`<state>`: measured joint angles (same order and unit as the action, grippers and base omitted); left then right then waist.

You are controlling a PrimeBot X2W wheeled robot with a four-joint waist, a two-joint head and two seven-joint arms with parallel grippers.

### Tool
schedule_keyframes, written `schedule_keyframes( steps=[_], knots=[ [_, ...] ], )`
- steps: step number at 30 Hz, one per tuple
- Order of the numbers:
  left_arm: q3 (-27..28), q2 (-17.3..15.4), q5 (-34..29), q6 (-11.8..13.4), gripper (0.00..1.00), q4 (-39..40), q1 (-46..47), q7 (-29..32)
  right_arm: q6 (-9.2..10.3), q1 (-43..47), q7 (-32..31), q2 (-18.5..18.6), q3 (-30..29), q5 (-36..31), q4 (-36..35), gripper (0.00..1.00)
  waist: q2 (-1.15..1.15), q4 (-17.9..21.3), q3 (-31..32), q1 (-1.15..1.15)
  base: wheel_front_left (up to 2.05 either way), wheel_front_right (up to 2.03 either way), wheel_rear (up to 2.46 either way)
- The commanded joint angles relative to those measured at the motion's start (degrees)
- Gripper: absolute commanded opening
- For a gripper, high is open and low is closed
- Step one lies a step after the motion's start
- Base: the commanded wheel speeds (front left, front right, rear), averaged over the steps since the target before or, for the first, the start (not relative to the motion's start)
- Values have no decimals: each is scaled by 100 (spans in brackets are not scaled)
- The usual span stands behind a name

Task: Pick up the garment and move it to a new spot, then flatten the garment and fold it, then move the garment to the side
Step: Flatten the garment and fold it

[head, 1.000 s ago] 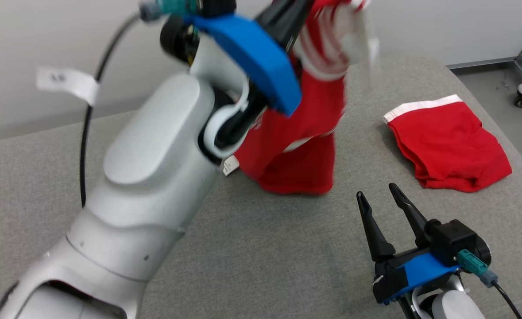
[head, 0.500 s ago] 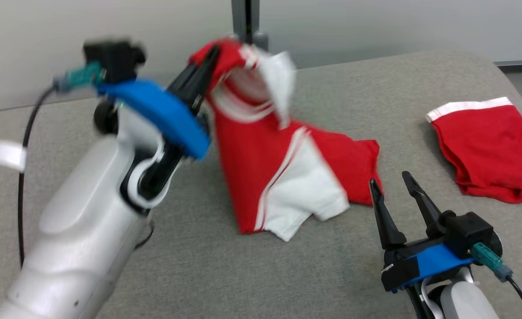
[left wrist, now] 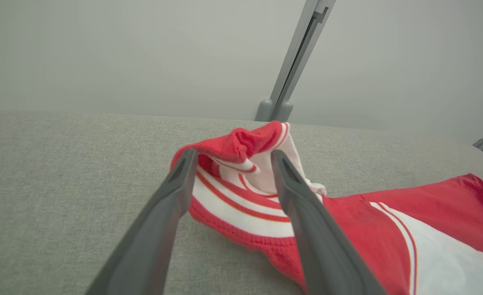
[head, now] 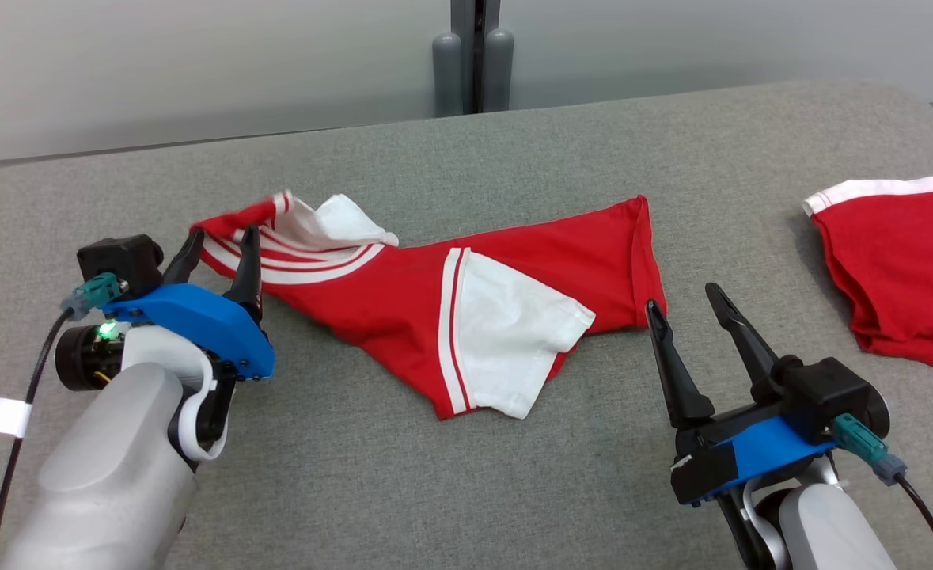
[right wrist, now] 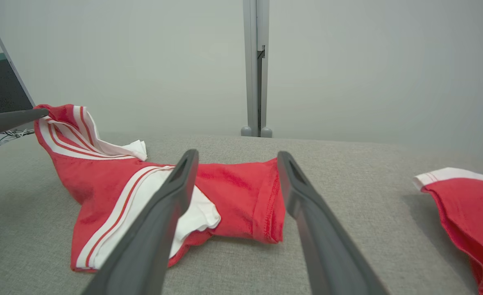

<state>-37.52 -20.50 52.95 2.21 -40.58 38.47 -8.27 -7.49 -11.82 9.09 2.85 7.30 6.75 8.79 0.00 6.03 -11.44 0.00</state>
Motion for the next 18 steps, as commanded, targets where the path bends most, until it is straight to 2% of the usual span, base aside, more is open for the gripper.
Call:
schedule_keyframes(
  steps=[1,6,13,18],
  knots=[
    [-20,11,-61,45,100,-38,45,-64,-1,-32,-6,7,-2,1,-4,100,0,8,27,0,0,0,0],
    [-280,211,-249,195,100,277,-257,-150,-1,96,-24,7,-70,-13,-36,100,0,32,147,0,0,0,0],
    [-1361,638,-804,241,100,1377,-573,540,-1,291,-77,6,-166,-26,-184,100,0,76,240,0,0,0,0],
    [-1994,875,-1211,310,100,1245,-333,1152,-1,289,-79,7,-83,70,-230,100,0,322,188,0,0,0,0]
  ],
)
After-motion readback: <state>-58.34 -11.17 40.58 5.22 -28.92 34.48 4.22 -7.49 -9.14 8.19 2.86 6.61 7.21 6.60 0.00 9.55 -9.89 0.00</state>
